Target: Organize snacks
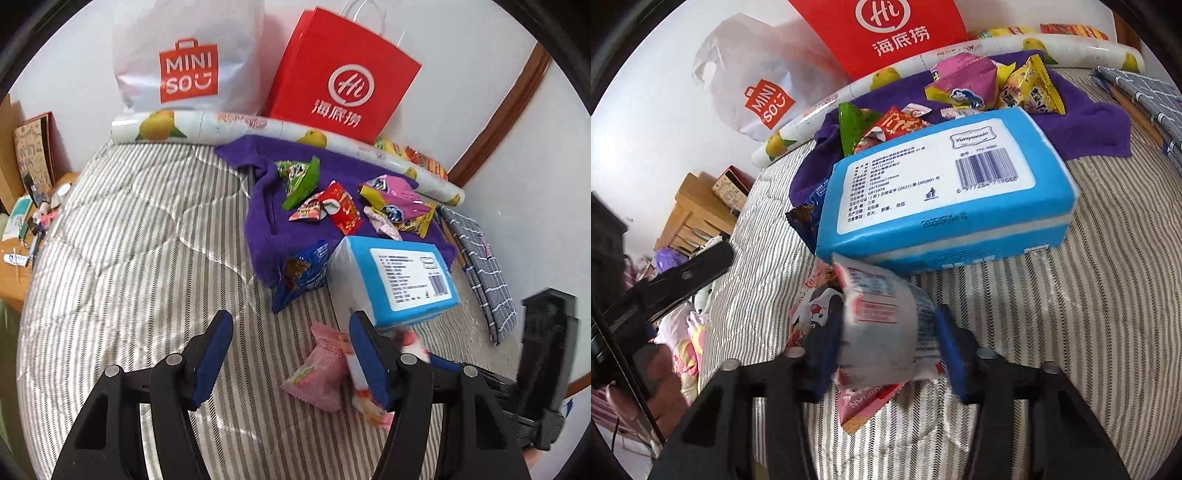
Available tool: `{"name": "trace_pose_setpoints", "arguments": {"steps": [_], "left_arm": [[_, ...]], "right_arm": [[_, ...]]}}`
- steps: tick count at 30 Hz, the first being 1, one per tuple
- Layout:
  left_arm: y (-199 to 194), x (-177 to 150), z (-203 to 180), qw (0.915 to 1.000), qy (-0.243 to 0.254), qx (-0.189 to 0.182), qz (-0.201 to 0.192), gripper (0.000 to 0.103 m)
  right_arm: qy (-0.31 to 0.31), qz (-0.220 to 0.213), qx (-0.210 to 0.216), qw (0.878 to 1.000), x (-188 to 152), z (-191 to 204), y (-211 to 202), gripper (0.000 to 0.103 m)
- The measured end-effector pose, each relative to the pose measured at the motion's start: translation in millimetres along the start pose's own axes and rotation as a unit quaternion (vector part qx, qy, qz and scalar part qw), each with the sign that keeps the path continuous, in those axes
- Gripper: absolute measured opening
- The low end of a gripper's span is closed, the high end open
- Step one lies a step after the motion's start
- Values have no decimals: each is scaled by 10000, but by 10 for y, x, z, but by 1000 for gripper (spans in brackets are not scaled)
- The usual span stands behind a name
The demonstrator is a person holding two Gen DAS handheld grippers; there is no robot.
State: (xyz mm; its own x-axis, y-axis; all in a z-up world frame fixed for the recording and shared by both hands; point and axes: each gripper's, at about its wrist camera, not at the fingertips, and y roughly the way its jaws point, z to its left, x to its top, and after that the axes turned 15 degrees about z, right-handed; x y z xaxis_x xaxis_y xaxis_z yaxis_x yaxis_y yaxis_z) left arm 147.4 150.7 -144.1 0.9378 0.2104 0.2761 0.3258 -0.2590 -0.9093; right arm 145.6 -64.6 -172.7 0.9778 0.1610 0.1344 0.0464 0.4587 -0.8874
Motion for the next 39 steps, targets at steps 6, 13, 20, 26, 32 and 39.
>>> {"name": "trace_pose_setpoints", "arguments": {"steps": [6,13,20,26,32,39], "left_arm": [[255,162,-26,9998,22,125,178,62],[575,362,-39,9989,43,165,432,62],[755,494,-80,9986,148,214,469,60],[837,552,-112,9984,194,66,527,35],[696,461,-75,9984,259,-61,501,28],[525,195,78,9978,63,-98,658,28]], "right_arm": [[-101,-149,-70,9998,-59,-114,-167,36],[-155,-530,-754,9956,-199,-328,-413,36],[-331,-591,-1821,9809,-283,-502,-351,36],[-686,-568,-1953,9767,-322,-456,-233,41],[-746,-627,-1718,9803,-373,-449,-294,55],[-598,-681,-1762,9802,-395,-550,-288,65]]}}
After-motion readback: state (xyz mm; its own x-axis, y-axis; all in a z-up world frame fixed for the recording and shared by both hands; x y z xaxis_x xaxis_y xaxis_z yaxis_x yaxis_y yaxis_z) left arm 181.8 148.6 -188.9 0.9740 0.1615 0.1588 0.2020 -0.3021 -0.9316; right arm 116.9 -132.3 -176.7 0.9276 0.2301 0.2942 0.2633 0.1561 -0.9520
